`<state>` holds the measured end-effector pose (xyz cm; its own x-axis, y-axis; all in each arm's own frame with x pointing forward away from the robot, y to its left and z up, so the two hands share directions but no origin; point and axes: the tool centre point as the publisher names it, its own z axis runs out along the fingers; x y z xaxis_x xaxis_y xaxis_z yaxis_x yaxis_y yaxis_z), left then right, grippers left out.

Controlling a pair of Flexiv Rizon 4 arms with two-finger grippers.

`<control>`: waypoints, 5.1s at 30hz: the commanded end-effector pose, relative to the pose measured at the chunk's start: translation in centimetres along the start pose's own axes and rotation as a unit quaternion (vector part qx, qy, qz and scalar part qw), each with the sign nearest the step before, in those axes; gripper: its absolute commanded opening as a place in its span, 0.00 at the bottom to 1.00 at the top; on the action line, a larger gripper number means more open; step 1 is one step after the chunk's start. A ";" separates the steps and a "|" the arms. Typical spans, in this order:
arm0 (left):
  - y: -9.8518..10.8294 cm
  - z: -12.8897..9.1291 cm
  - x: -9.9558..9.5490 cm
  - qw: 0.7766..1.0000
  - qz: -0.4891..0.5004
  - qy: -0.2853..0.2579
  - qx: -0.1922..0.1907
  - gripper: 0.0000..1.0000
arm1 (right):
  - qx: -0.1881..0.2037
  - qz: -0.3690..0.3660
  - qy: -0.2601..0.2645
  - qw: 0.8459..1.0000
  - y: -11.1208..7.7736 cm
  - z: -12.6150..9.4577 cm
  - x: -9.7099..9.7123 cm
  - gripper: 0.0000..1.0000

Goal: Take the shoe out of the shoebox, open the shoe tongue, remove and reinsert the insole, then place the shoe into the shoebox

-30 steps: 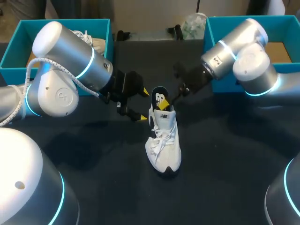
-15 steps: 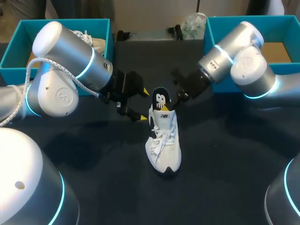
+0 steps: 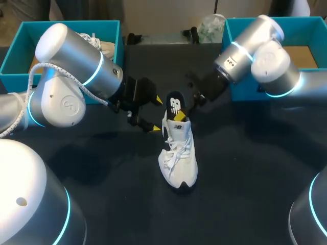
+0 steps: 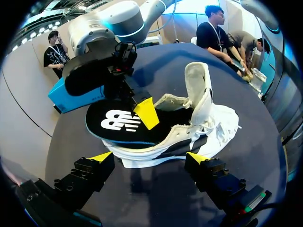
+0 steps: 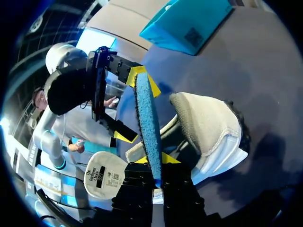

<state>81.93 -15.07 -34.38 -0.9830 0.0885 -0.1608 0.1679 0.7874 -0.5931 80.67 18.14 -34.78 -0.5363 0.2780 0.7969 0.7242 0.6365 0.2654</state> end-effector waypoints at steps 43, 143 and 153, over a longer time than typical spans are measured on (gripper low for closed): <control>-0.1 0.0 0.0 1.000 0.000 0.000 -0.002 1.00 | 0.024 -0.002 -0.020 1.000 1.1 -0.8 -0.6 0.00; -0.1 0.0 0.0 1.000 0.000 0.000 -0.002 1.00 | 0.039 0.026 -0.086 0.995 0.8 -1.6 2.3 0.80; -0.1 0.0 0.0 1.000 0.000 0.000 -0.002 1.00 | 0.029 0.012 -0.116 0.993 2.4 -4.4 3.0 0.82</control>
<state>81.93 -15.06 -34.38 -0.9830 0.0885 -0.1608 0.1679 0.7875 -0.5931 82.79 18.02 -30.53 -0.6044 0.4328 0.6689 0.7138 0.6671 0.2132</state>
